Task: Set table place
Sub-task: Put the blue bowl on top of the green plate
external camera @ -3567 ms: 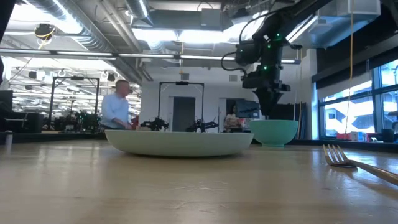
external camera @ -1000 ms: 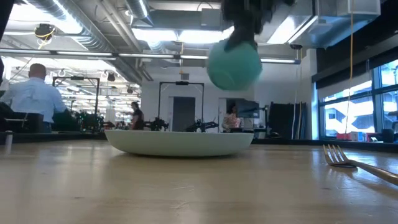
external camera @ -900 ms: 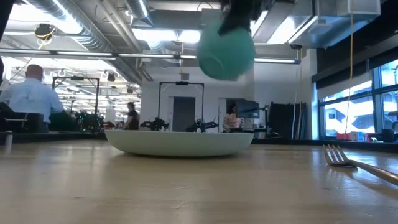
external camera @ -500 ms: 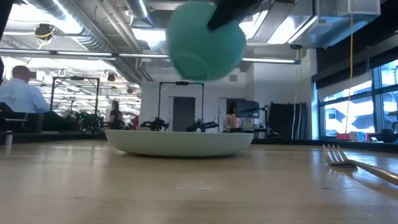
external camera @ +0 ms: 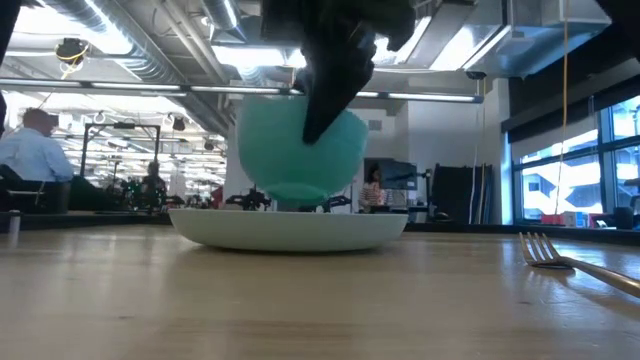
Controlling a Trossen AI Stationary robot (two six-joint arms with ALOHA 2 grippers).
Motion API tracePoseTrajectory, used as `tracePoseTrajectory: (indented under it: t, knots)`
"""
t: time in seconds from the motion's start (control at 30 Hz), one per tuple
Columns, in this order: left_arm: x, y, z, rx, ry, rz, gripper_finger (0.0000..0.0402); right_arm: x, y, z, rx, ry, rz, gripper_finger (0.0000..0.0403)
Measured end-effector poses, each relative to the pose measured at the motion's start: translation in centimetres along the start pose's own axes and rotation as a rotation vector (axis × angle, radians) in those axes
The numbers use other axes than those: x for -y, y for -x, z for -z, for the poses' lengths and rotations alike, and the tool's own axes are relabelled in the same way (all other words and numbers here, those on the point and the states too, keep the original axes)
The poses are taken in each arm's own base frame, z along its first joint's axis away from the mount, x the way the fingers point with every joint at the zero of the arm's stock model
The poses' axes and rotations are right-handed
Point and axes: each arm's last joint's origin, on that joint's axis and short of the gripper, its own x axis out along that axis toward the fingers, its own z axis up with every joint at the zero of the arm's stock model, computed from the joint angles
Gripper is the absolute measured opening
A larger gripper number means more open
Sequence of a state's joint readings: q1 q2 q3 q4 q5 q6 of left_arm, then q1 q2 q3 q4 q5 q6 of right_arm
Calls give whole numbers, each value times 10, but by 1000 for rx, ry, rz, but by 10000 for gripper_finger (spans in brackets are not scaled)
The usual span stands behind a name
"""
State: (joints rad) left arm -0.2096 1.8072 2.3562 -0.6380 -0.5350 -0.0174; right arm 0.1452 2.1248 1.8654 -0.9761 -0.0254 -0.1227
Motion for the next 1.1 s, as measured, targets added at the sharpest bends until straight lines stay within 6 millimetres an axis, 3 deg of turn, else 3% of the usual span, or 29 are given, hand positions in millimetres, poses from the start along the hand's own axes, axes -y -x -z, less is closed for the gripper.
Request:
tracePoseTrajectory:
  t: [0.27, 0.47, 0.6, 0.9, 1.1]
  knots:
    - [0, 0, 1, -6, -3, 2, 82, 1, -31, -2, -86, -15, -10, 11]
    - [0, 0, 1, -14, -9, 2, 82, 2, -39, -3, -86, -16, -3, 11]
    - [0, 0, 3, -26, -16, 1, 82, 1, -39, -4, -69, -73, -4, 25]
    - [0, 0, 3, -31, -20, 1, 82, 1, -40, -5, -61, -101, -8, 100]
    - [0, 0, 3, -31, -20, 1, 82, 2, -19, -14, -53, -146, -6, 124]
